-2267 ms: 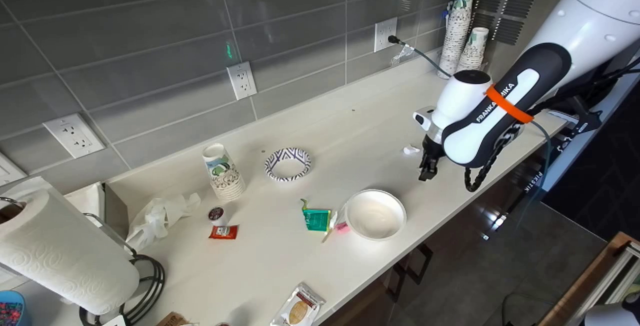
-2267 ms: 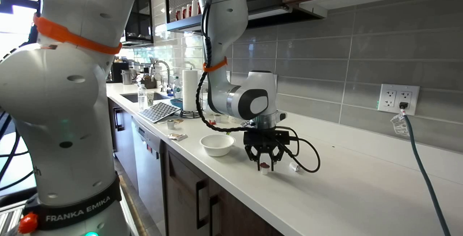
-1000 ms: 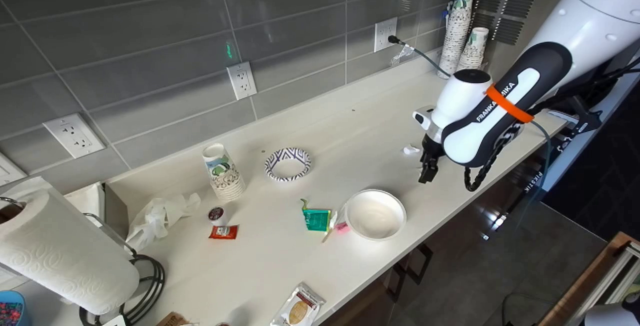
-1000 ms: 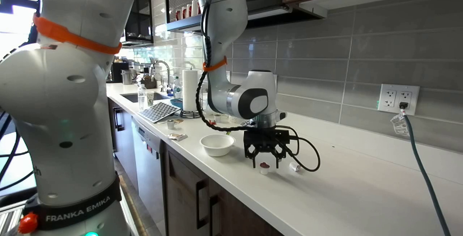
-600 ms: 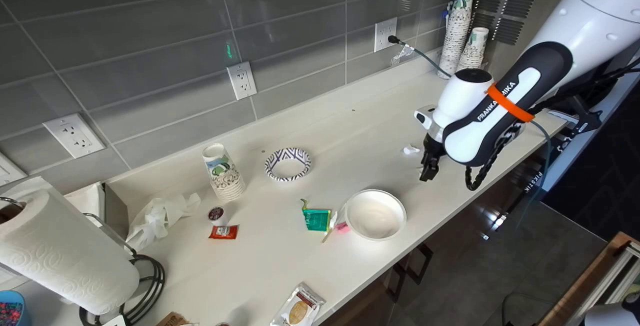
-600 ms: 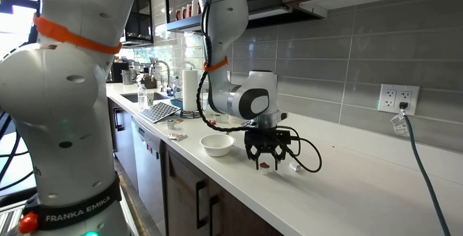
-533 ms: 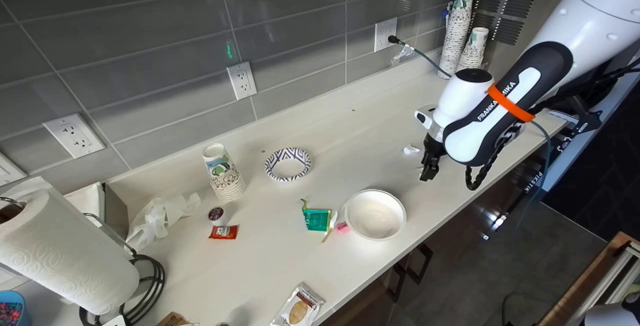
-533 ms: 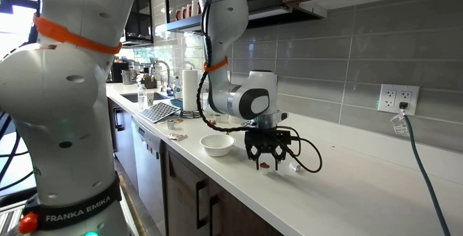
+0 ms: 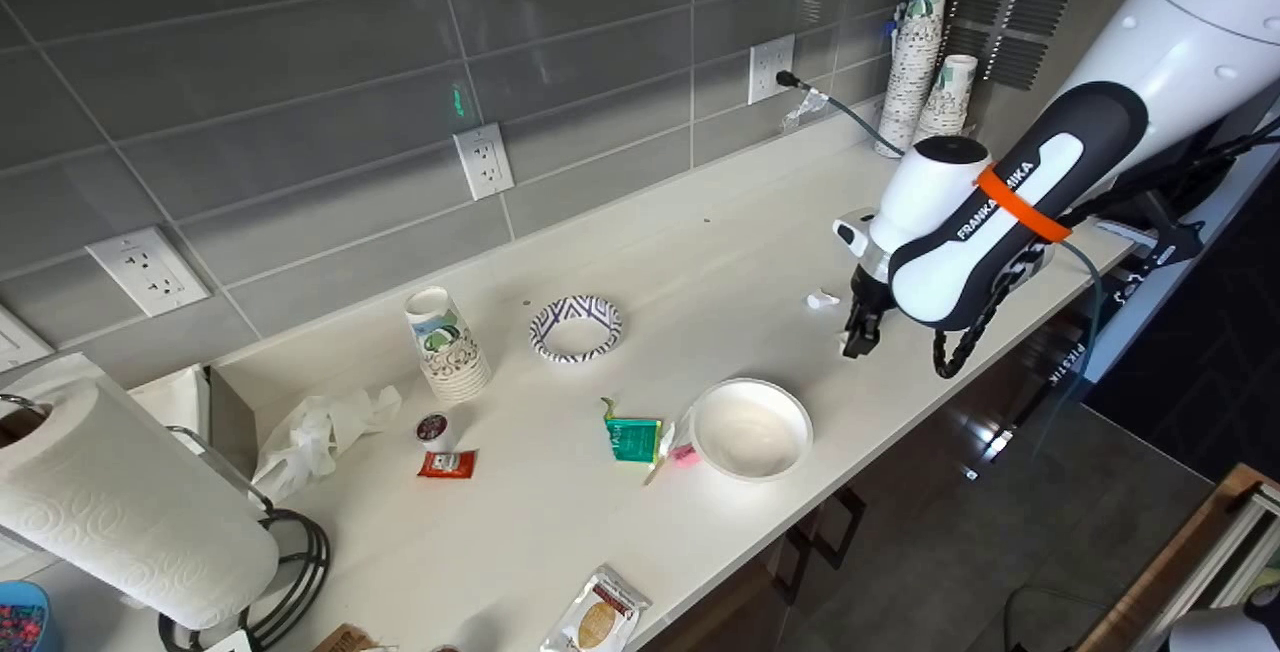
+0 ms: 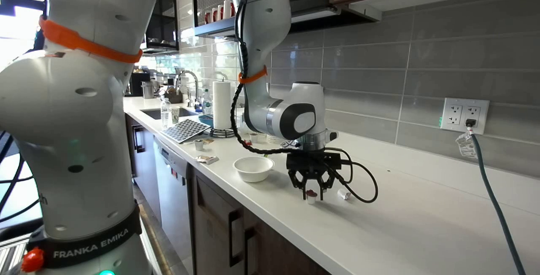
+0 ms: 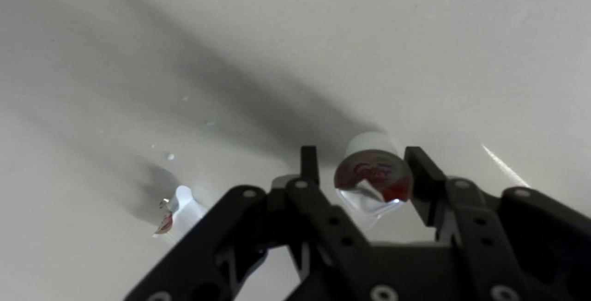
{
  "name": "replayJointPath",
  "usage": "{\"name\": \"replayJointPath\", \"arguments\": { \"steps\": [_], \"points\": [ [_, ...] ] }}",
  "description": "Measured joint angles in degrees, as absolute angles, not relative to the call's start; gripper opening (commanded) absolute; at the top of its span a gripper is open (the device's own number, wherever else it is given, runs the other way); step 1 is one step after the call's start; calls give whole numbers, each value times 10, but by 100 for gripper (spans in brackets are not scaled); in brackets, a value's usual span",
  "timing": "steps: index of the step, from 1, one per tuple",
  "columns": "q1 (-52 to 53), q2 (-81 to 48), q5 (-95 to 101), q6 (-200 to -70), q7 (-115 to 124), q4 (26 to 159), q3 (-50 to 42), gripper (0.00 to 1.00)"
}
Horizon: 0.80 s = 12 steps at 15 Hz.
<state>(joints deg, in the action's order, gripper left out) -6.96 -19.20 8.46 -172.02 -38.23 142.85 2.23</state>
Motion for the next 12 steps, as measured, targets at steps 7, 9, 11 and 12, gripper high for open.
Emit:
{"name": "replayJointPath", "arguments": {
  "steps": [7,9,11,12],
  "points": [
    [-70,-192,85,-1720,-382,1429,22,43],
    [-70,-192,85,-1720,-382,1429,22,43],
    [-70,-192,85,-1720,-382,1429,23,43],
    [-70,-192,85,-1720,-382,1429,23,45]
  ]
}}
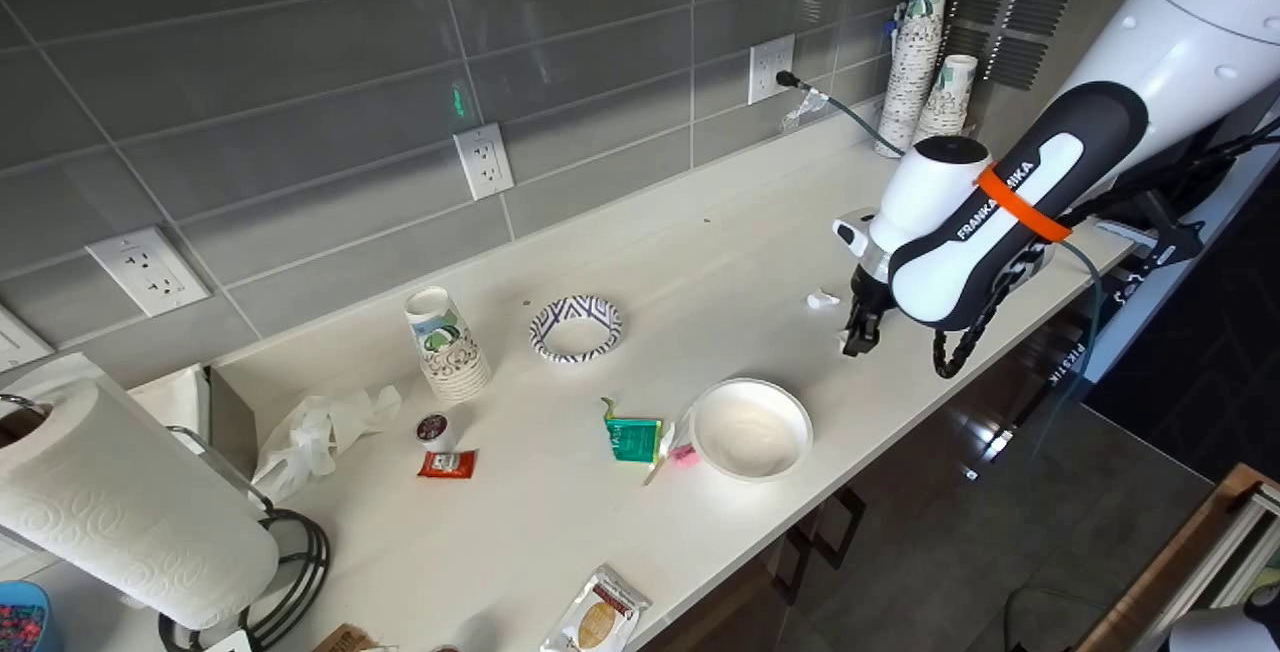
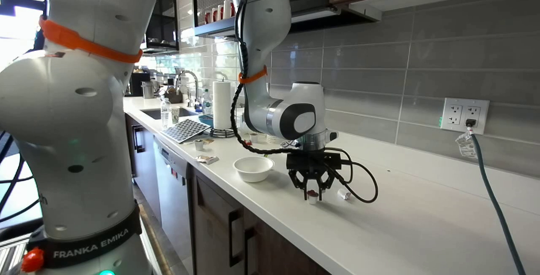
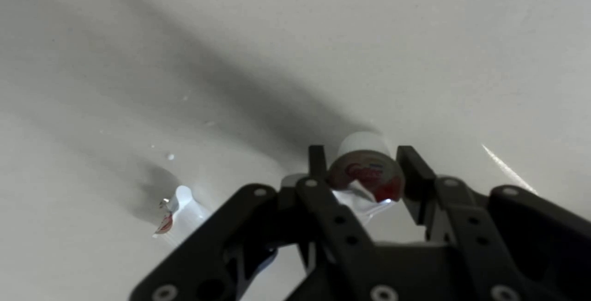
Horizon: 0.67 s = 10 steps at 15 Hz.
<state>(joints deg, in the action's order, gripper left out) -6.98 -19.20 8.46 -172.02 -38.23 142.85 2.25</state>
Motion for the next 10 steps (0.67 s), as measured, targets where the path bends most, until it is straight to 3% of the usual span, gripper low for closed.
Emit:
{"name": "replayJointPath", "arguments": {
  "steps": [10],
  "points": [
    [-70,-191,85,-1720,-382,1428,23,38]
  ]
}}
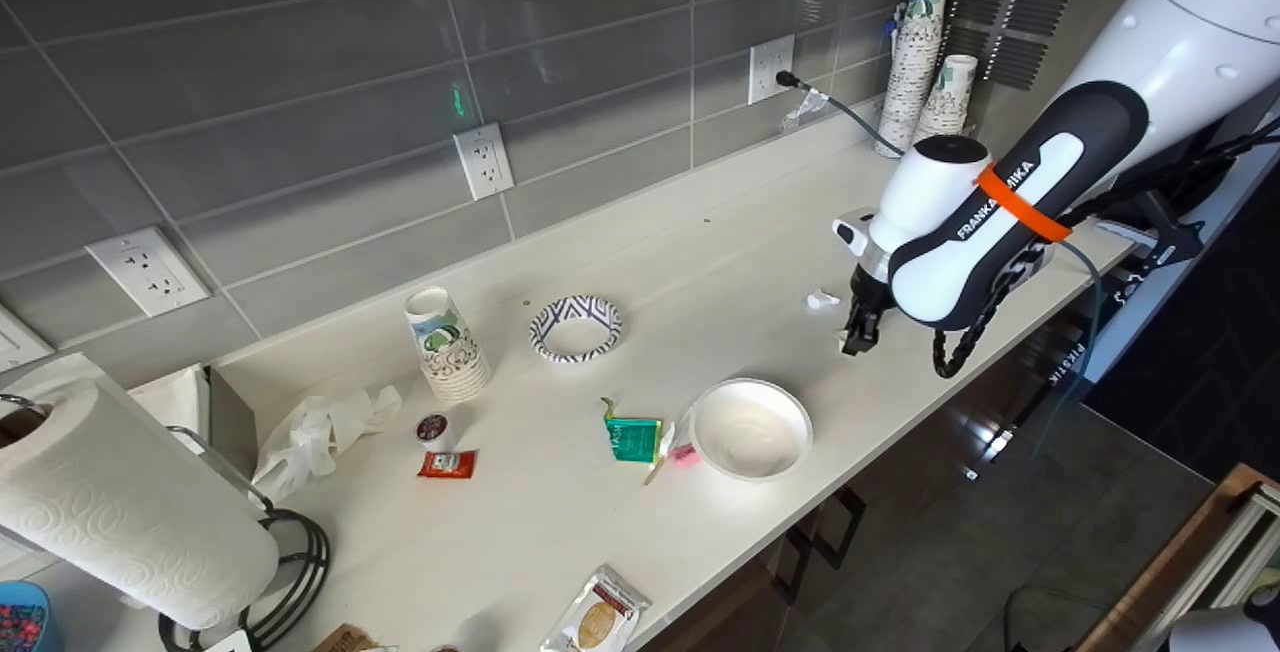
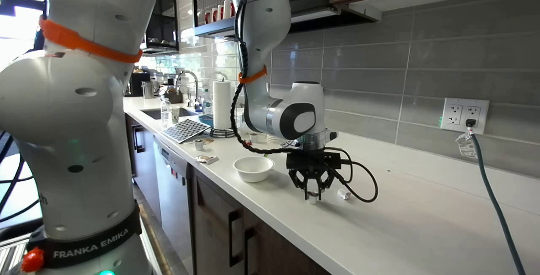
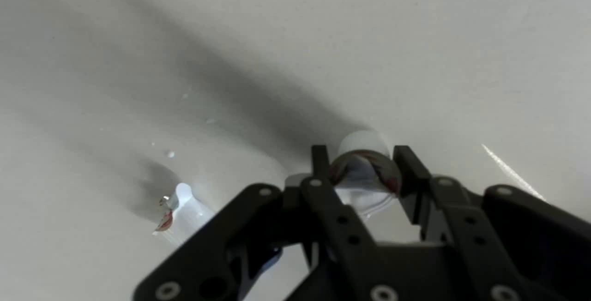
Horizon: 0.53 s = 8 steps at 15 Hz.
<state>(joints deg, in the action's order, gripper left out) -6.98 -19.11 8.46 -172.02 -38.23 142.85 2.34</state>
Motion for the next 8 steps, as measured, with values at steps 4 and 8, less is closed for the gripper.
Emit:
{"name": "replayJointPath", "arguments": {
  "steps": [4,8],
  "points": [
    [-70,-190,85,-1720,-382,1428,25,36],
    [-70,-189,85,-1720,-382,1428,27,37]
  ]
}}
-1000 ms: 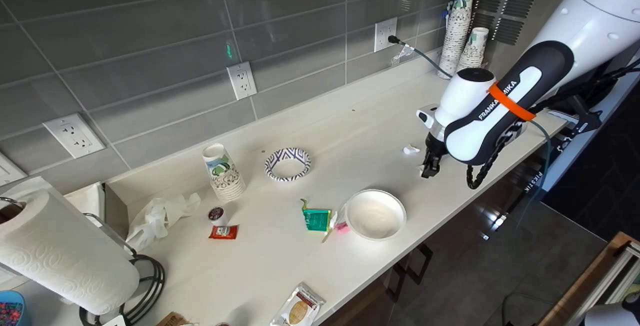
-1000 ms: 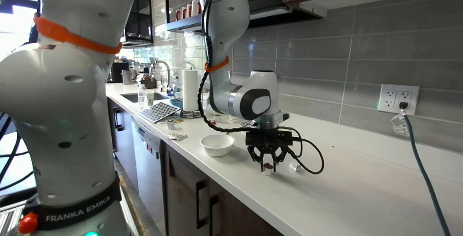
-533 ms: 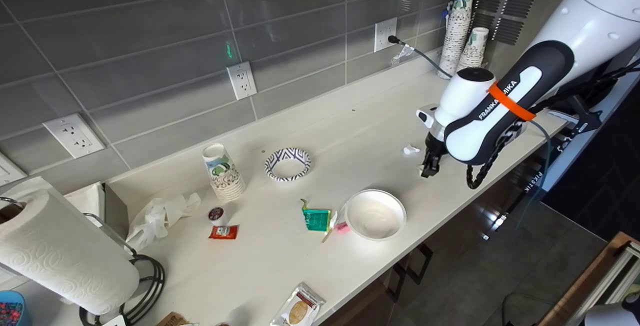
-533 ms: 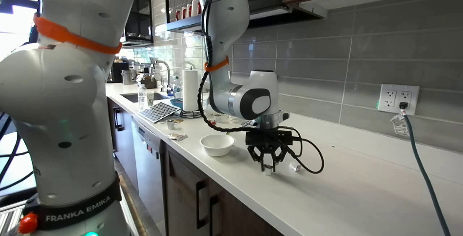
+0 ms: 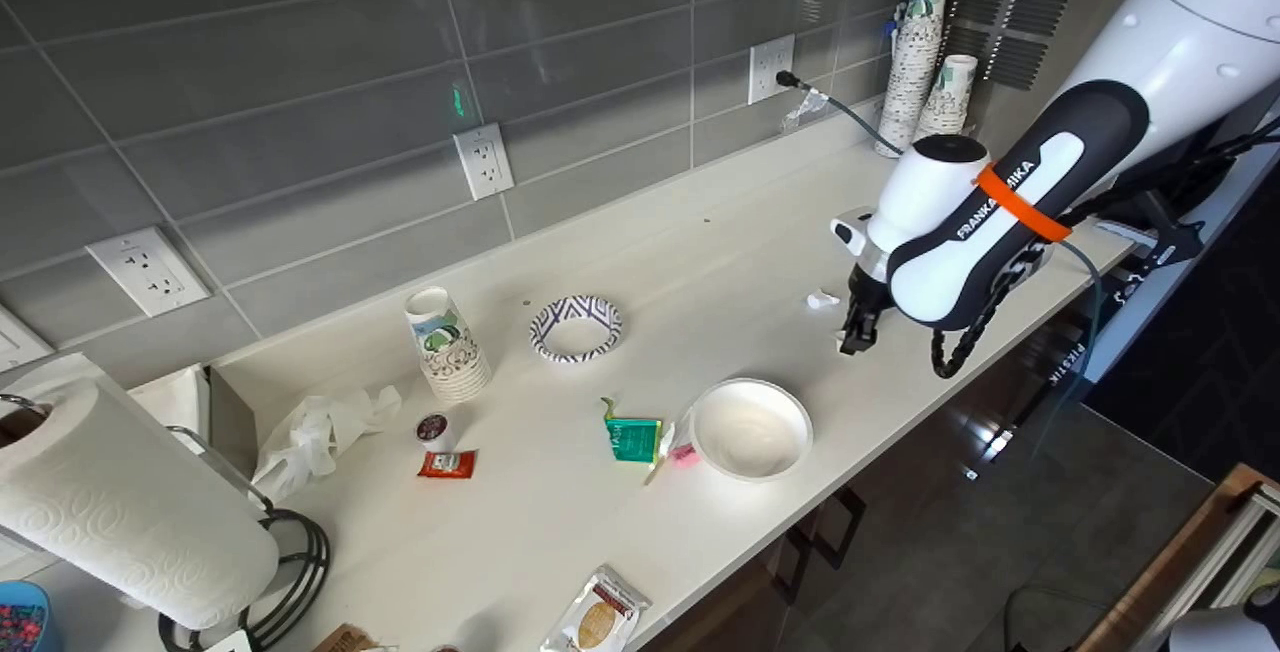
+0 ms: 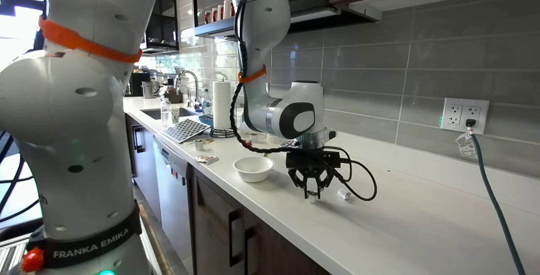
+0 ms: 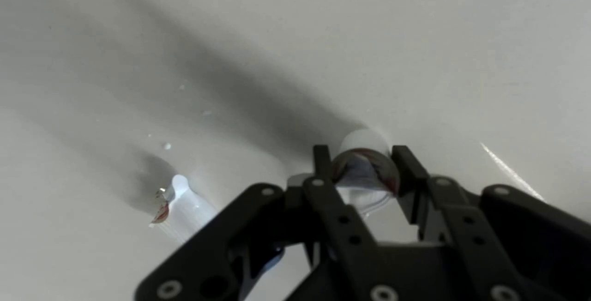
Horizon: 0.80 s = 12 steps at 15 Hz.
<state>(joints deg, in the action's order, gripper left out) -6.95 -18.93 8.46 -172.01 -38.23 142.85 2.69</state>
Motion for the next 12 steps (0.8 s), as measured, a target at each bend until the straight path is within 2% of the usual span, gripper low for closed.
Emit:
{"name": "replayJointPath", "arguments": {
  "steps": [12],
  "points": [
    [-62,-176,101,-1718,-382,1430,32,37]
  ]
}}
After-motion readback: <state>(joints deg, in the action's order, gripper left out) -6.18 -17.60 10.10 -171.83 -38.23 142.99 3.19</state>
